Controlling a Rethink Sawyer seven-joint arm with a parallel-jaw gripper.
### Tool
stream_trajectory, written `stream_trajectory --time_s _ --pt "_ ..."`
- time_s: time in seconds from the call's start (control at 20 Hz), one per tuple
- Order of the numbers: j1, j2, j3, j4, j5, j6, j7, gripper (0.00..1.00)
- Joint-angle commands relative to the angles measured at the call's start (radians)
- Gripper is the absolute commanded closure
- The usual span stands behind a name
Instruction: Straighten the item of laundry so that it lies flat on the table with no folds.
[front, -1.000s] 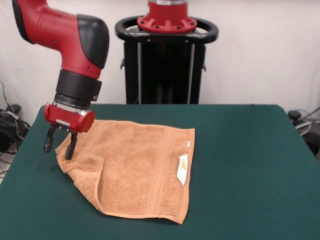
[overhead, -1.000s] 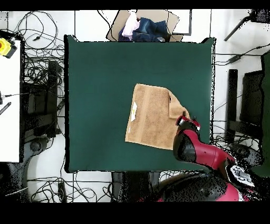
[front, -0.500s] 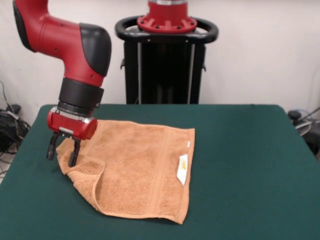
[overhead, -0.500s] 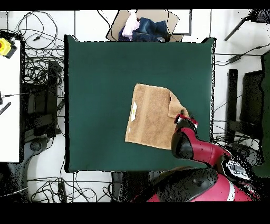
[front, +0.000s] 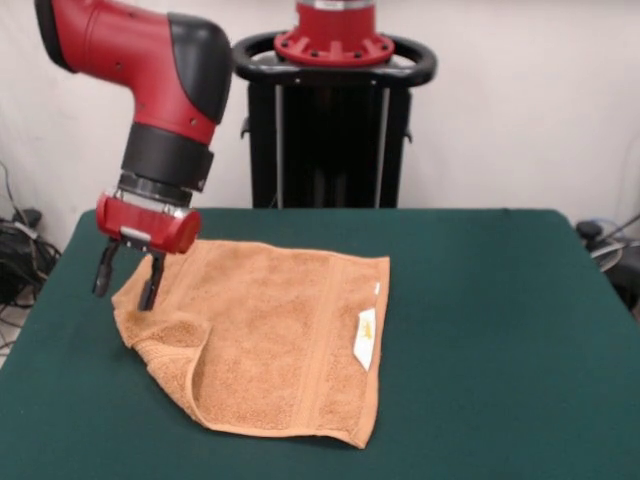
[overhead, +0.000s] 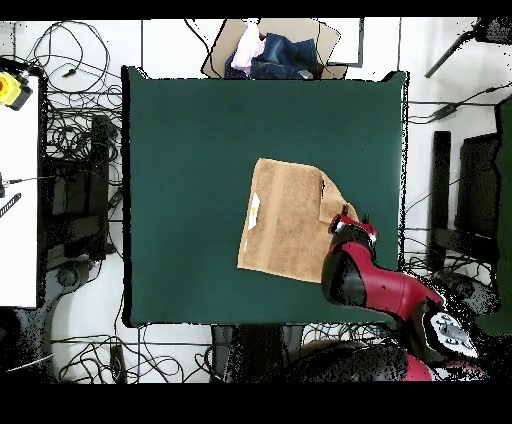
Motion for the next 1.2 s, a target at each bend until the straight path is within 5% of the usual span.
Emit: stream_trajectory --time_s 0.05,0.3,0.8,0.85,1.0,1.2 --pt "-0.012 -0.138 0.068 0.127 -0.015 0.149 0.142 0.00" --pt "-0.027 -0.190 0.093 0.154 -0.008 0.201 0.130 0.00" --pt "0.023 -0.158 0.094 0.148 0.049 0.168 0.171 0.00" --pt "0.021 -0.154 0.099 0.149 0.048 0.144 0.176 1.00" --pt "-0.022 -0.150 0.157 0.161 0.014 0.106 0.194 1.00" --pt "0.017 -0.135 0.120 0.171 0.052 0.048 0.217 1.00"
